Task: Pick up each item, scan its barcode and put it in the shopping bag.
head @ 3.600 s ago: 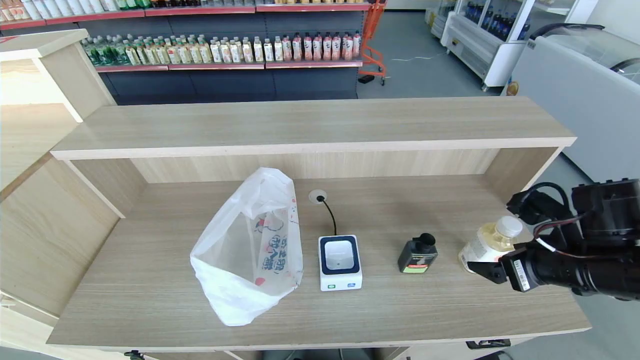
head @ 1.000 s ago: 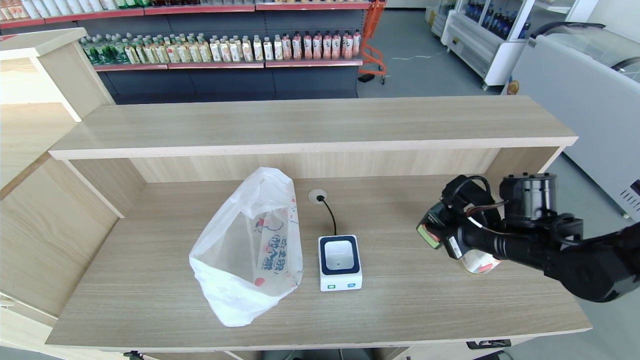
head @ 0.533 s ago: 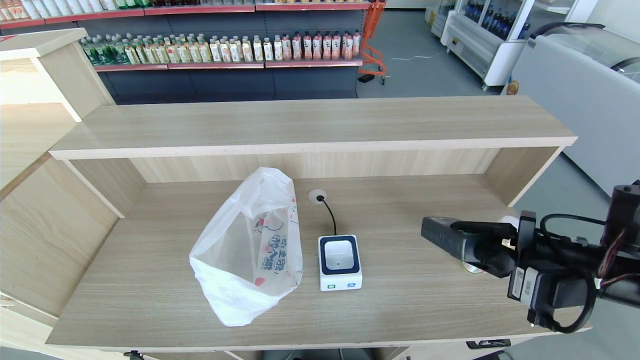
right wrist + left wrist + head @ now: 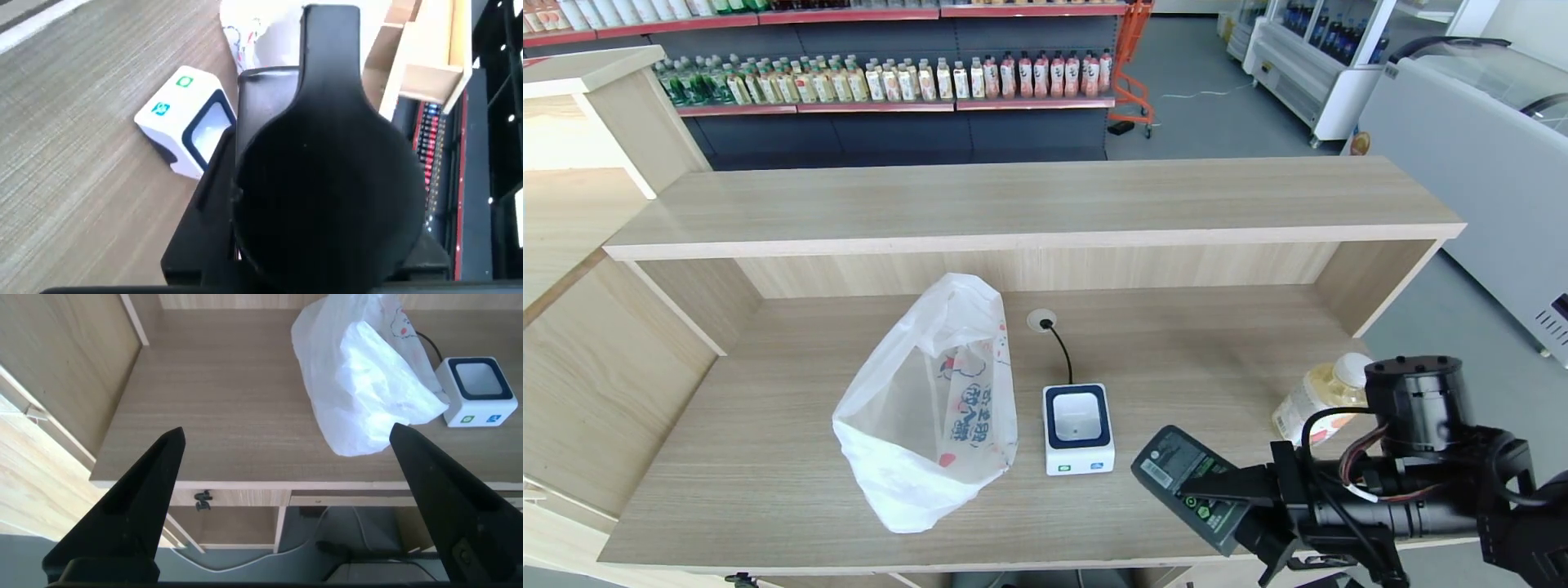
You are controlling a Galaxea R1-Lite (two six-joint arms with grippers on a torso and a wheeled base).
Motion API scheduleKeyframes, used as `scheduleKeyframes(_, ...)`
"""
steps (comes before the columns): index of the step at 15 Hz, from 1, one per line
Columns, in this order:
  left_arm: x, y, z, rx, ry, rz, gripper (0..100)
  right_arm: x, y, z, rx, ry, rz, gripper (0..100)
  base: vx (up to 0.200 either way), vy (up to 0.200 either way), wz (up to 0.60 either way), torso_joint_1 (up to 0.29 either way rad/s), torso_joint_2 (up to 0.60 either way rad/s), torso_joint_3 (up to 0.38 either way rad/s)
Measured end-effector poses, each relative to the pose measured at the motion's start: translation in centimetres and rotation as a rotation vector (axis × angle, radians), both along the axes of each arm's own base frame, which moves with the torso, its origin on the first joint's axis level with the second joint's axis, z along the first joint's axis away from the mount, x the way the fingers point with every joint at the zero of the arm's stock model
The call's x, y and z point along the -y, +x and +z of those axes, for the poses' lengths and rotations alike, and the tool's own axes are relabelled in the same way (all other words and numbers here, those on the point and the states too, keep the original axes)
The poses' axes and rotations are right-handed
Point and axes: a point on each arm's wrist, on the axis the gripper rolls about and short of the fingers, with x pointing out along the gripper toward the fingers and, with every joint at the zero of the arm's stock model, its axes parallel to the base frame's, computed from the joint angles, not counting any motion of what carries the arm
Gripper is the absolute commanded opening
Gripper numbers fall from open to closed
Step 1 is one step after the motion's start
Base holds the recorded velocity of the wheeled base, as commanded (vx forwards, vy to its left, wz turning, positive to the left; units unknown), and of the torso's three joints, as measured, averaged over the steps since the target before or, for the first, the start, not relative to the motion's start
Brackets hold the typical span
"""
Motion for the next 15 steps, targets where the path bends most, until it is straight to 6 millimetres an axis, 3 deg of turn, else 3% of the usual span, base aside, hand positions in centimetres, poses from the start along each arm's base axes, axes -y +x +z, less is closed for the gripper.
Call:
scheduleKeyframes(8, 0.0, 0.0, 0.0, 0.0, 0.0, 0.0, 100, -4.1, 0.1, -1.0, 0.138, 0.064, 0.201, 0, 0.0, 0.0, 0.0, 0.0, 0.0, 0.0)
scheduleKeyframes(11, 0.0, 0.0, 0.0, 0.0, 0.0, 0.0, 100, -6.3, 0.3, -0.6, 0.2, 0.099, 0.267, 0, 0.0, 0.0, 0.0, 0.0, 0.0, 0.0)
scheduleKeyframes(15, 0.0, 0.0, 0.0, 0.0, 0.0, 0.0, 100, -7.0, 0.3, -0.8, 0.213, 0.104, 0.285, 0, 0.0, 0.0, 0.0, 0.0, 0.0, 0.0)
